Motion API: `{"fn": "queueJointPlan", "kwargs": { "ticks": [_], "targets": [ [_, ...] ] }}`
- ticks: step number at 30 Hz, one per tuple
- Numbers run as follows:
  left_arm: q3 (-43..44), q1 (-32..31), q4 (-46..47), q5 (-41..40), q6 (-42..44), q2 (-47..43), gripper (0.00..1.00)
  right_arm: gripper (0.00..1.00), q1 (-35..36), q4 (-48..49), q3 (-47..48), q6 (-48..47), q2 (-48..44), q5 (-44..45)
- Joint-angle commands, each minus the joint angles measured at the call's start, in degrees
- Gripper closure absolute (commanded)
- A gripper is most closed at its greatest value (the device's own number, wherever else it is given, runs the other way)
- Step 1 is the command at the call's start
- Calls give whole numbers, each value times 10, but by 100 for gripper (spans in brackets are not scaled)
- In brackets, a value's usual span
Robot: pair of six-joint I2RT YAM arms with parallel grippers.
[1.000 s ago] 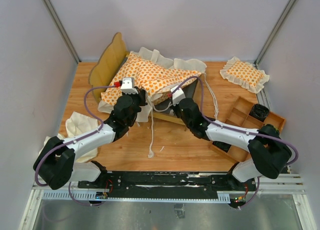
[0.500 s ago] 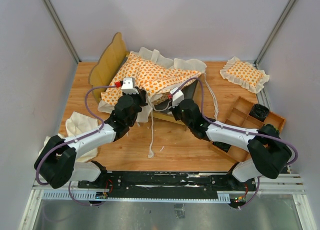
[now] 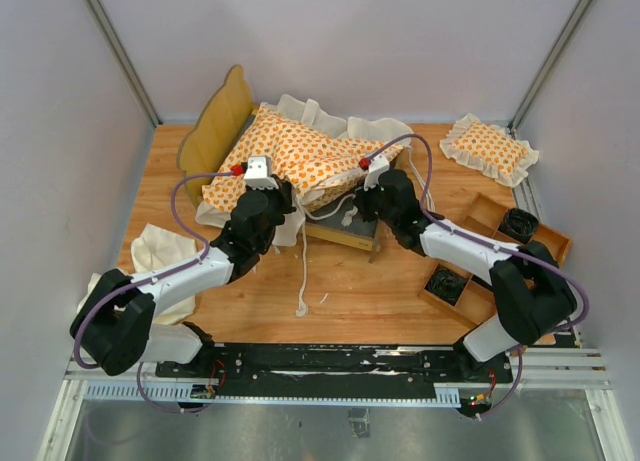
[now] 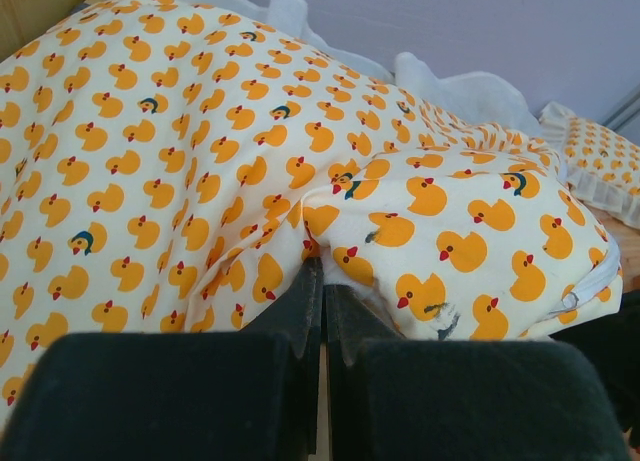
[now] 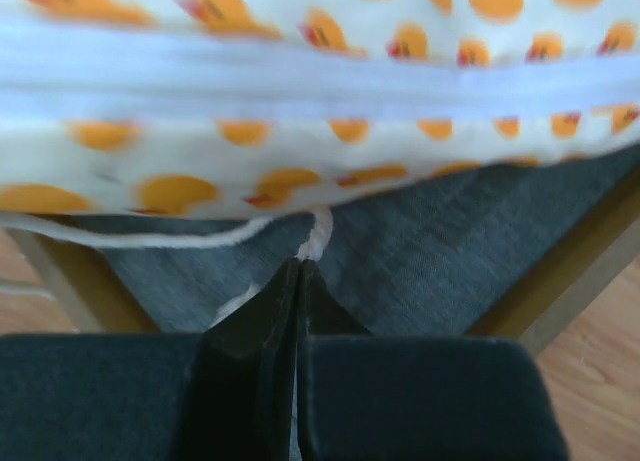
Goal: Set up the pet bed
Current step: Cross the ropes on the bed frame.
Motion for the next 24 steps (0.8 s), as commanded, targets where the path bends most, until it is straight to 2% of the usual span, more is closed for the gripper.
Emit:
{"fn": "queueJointPlan", "kwargs": {
  "ticks": [1, 6, 14, 24],
  "targets": [
    [11, 6, 16, -18, 5, 0, 100, 100, -16, -63, 1, 25, 35, -2],
    [15, 6, 8, -19, 8, -2, 100, 100, -15, -94, 19, 27, 26, -24],
    [17, 6, 6, -20, 12, 10, 100, 100, -15, -37, 1, 89, -22, -162],
    [31, 12, -6, -29, 11, 13, 100, 100, -8, -62, 90, 106, 33, -220]
  ]
}}
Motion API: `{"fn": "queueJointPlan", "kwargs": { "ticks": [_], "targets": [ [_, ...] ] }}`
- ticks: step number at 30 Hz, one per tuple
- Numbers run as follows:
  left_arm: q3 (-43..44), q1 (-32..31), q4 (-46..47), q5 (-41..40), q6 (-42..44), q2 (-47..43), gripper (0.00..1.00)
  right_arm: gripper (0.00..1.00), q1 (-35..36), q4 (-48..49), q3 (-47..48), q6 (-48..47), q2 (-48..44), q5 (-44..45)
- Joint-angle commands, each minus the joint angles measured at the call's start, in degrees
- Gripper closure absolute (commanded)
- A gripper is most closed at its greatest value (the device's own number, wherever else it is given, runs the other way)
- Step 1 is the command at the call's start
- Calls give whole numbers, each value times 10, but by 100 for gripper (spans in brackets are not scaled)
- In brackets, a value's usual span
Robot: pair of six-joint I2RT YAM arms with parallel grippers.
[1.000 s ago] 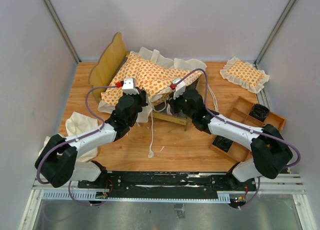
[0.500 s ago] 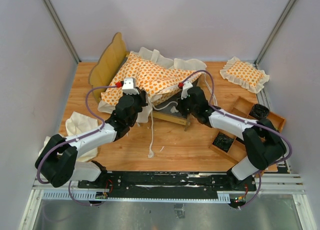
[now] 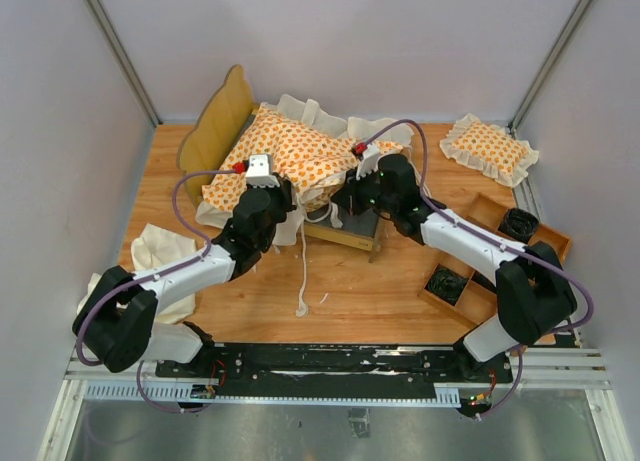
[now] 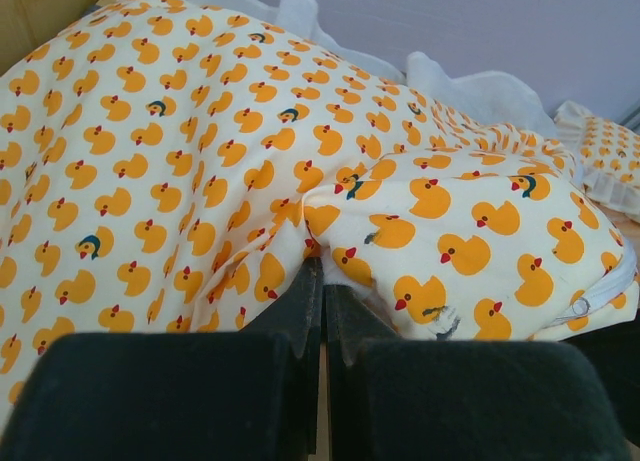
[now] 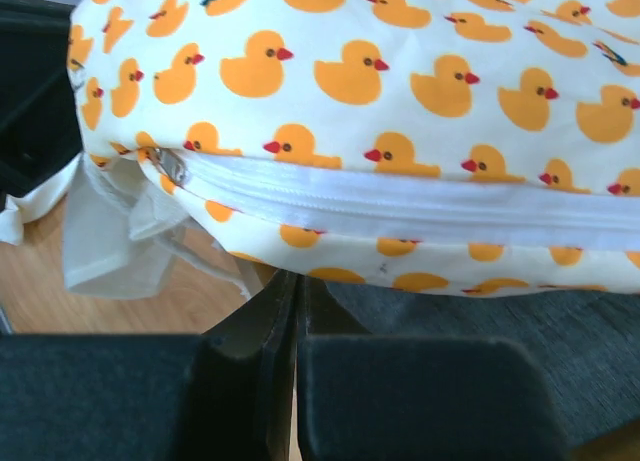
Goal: Set up the pet bed
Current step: Cross the ropes on the bed frame.
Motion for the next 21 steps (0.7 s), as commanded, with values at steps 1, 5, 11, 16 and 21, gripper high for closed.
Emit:
{"fn": "queueJointPlan", "kwargs": {
  "ticks": [1, 5, 11, 16, 21],
  "targets": [
    [21, 12, 2, -17, 2, 1, 100, 100, 9, 7, 19, 39, 20, -54],
    [18, 14, 3, -15, -1, 5, 100, 100, 8, 30, 0, 82, 17, -61],
    [12, 14, 8, -10, -8, 11, 100, 100, 0, 41, -39, 79, 20, -4],
    [12, 14, 8, -12, -3, 4, 100, 100, -4, 15, -65, 55, 24, 81],
    [12, 14, 8, -8, -5, 5, 100, 100, -2, 16, -80, 29, 8, 146]
  ]
}}
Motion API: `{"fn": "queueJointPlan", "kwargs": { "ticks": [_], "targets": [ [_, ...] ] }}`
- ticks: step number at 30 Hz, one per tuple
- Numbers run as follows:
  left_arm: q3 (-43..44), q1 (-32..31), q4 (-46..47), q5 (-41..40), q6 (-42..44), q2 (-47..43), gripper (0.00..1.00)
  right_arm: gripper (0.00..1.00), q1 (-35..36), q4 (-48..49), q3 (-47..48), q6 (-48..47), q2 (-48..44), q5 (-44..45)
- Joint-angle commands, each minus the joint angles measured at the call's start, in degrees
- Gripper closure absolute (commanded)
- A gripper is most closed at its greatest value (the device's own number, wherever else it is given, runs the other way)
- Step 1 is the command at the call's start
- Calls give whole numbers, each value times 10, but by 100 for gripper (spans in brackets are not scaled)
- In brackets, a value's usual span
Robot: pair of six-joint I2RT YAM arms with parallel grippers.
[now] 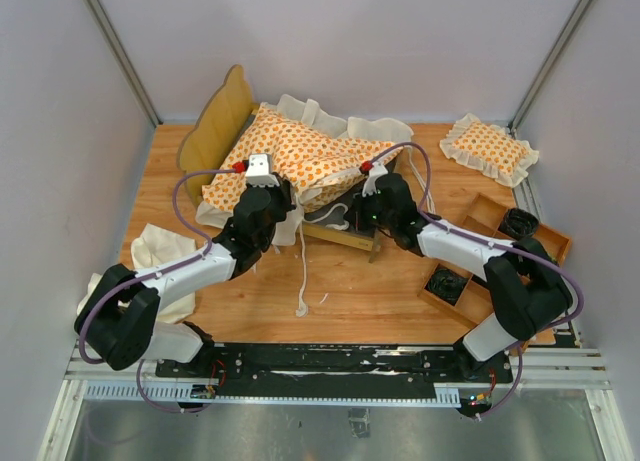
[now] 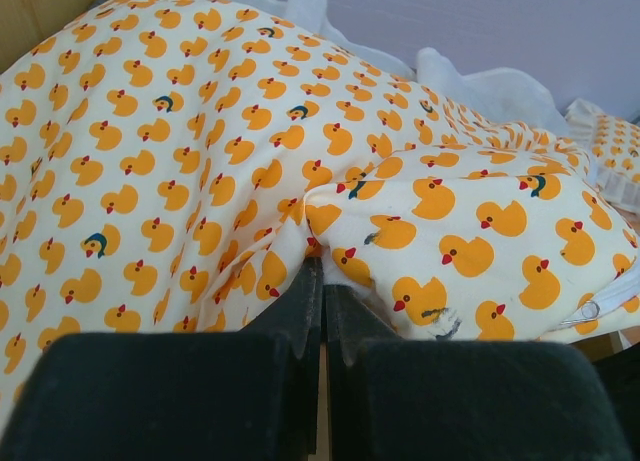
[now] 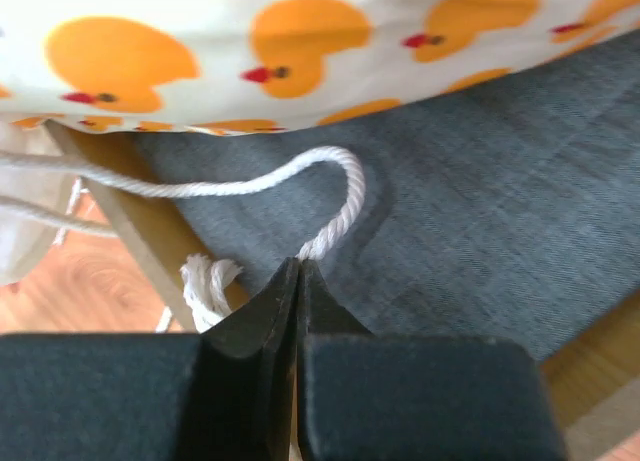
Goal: Set up the pet bed
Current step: Cross the ropes on the bed frame.
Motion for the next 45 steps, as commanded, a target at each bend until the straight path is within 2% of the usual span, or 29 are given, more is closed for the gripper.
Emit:
{"fn": "queueJointPlan", "kwargs": {
  "ticks": [1, 4, 11, 18, 24, 34, 45],
  "targets": [
    [8, 7, 11, -7, -5, -2, 100, 100, -3, 2, -8, -38, -16, 94],
    [8, 7, 11, -4, -11, -1, 100, 100, -3, 7, 3, -72, -17, 106],
    [9, 7, 11, -2, -14, 1, 100, 100, 19, 16, 32, -100, -13, 33],
    [6, 7, 11, -4, -12, -3, 100, 100, 45, 80, -27, -38, -40, 9],
    [4, 7, 11, 3, -19, -2, 100, 100, 49, 104, -22, -30, -4, 30],
    [6, 9, 13, -11, -8, 2, 100, 100, 59, 181, -3, 63, 10, 44],
    [4, 14, 14, -2, -7, -2, 100, 100, 59, 215, -121, 64, -17, 135]
  ]
}}
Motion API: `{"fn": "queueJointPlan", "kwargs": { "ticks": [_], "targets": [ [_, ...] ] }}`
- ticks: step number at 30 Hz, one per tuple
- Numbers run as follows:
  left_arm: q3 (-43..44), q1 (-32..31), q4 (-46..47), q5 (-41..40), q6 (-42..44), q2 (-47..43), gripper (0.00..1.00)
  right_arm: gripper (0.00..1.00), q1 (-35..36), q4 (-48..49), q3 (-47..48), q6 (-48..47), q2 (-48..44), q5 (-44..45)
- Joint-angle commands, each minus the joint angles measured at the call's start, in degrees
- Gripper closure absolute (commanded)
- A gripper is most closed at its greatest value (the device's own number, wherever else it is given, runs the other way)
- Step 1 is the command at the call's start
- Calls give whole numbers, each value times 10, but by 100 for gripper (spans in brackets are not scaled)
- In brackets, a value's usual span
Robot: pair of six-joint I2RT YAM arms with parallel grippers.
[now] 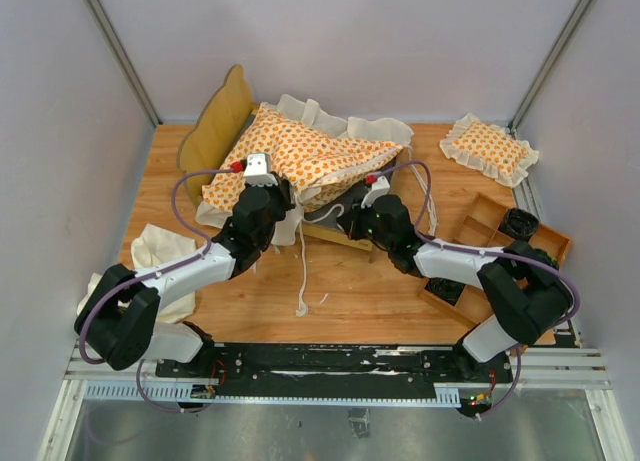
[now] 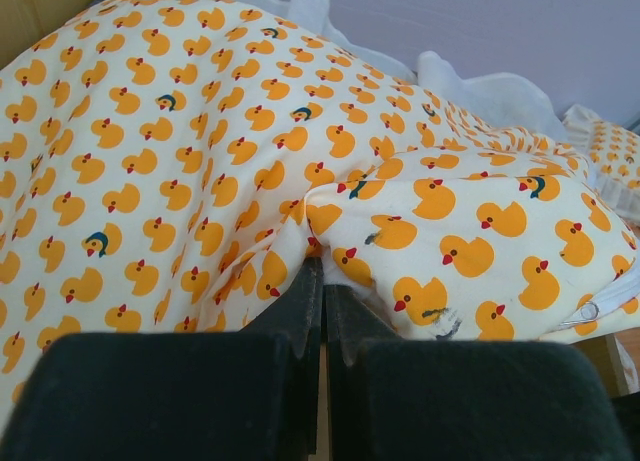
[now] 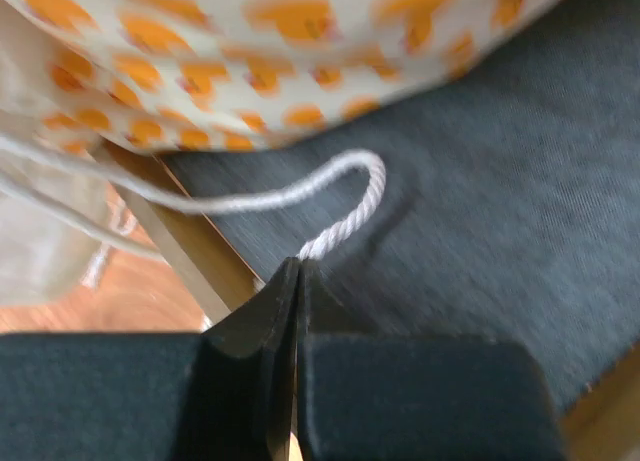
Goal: Set up the pet bed
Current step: Cross the ropes on the bed frame.
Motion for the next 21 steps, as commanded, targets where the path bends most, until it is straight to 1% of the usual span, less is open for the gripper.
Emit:
{"fn": "queueJointPlan", "kwargs": {
  "ticks": [1, 6, 11, 13, 16, 18, 21],
  "targets": [
    [3, 8, 15, -5, 3, -2, 100, 100, 9, 25, -34, 1, -6, 39],
    [-1, 8, 17, -1, -4, 1, 100, 100, 10, 39, -8, 15, 11, 3],
    [-3, 8, 18, -4, -3, -2, 100, 100, 12, 11, 56, 7, 24, -14],
    [-4, 9, 18, -4, -2, -6, 100, 100, 16, -13, 62, 0, 25, -18],
    [-5, 9, 17, 3, -1, -13, 100, 100, 25, -74, 45, -6, 19, 4],
    [-11, 9, 17, 8, -2, -17, 100, 100, 30, -97, 20, -9, 7, 26],
    [-24, 9, 18, 10, -10, -25, 100, 100, 47, -128, -2, -46, -10, 89]
  ]
}}
